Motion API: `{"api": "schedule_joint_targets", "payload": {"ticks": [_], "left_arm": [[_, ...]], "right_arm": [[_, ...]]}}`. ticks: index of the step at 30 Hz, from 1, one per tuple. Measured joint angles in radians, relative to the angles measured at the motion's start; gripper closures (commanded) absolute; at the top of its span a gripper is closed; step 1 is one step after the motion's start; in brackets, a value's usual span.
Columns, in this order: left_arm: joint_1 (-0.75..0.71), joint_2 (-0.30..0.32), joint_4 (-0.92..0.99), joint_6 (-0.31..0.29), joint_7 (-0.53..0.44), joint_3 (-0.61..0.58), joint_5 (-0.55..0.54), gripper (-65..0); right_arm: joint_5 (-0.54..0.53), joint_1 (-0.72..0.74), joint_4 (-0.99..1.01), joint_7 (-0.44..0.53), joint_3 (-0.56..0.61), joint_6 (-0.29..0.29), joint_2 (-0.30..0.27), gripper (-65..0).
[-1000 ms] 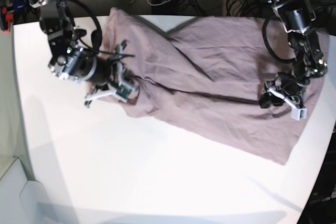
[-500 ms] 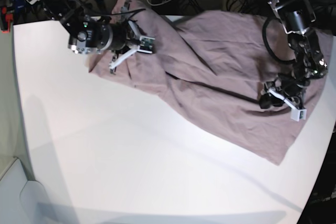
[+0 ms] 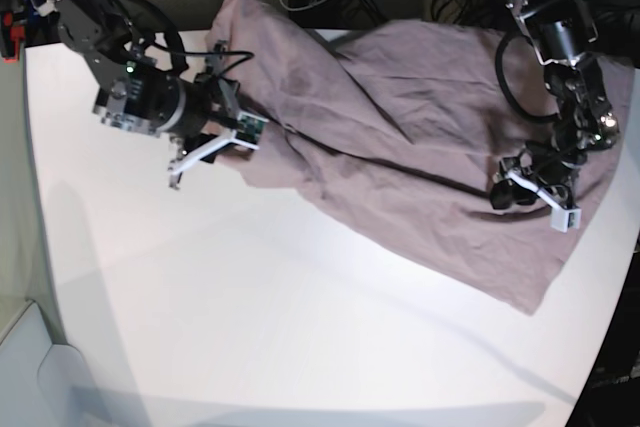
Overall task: Layout the t-shirt on the table in an organized manner, then fold the t-shirt properly
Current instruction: 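Grasp the shirt fabric near the collar with the right gripper, then pull the grasped fabric with the right gripper away from the left gripper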
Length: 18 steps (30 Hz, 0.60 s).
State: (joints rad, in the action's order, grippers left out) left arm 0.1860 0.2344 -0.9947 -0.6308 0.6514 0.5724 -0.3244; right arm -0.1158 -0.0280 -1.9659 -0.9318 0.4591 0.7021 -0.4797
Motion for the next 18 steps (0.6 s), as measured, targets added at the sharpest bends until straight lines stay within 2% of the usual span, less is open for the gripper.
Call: {"api": "schedule_joint_targets", "payload": {"ticks": [7, 12, 18], "left_arm": [[0.014, -0.002, 0.003, 0.000, 0.015, 0.000, 0.009, -32.8], [0.016, -0.004, 0.005, 0.002, 0.014, -0.001, 0.006, -32.8], [0.017, -0.005, 0.005, 0.003, 0.014, -0.001, 0.006, -32.8]], "right_arm": [[-0.006, -0.003, -0.002, 0.000, -0.095, 0.000, -0.043, -22.4], [-0.010, 0.000, -0.002, 0.000, -0.191, 0.000, -0.045, -22.6], [-0.016, 0.106, 0.061, 0.007, -0.233, -0.001, 0.049, -22.8]]}}
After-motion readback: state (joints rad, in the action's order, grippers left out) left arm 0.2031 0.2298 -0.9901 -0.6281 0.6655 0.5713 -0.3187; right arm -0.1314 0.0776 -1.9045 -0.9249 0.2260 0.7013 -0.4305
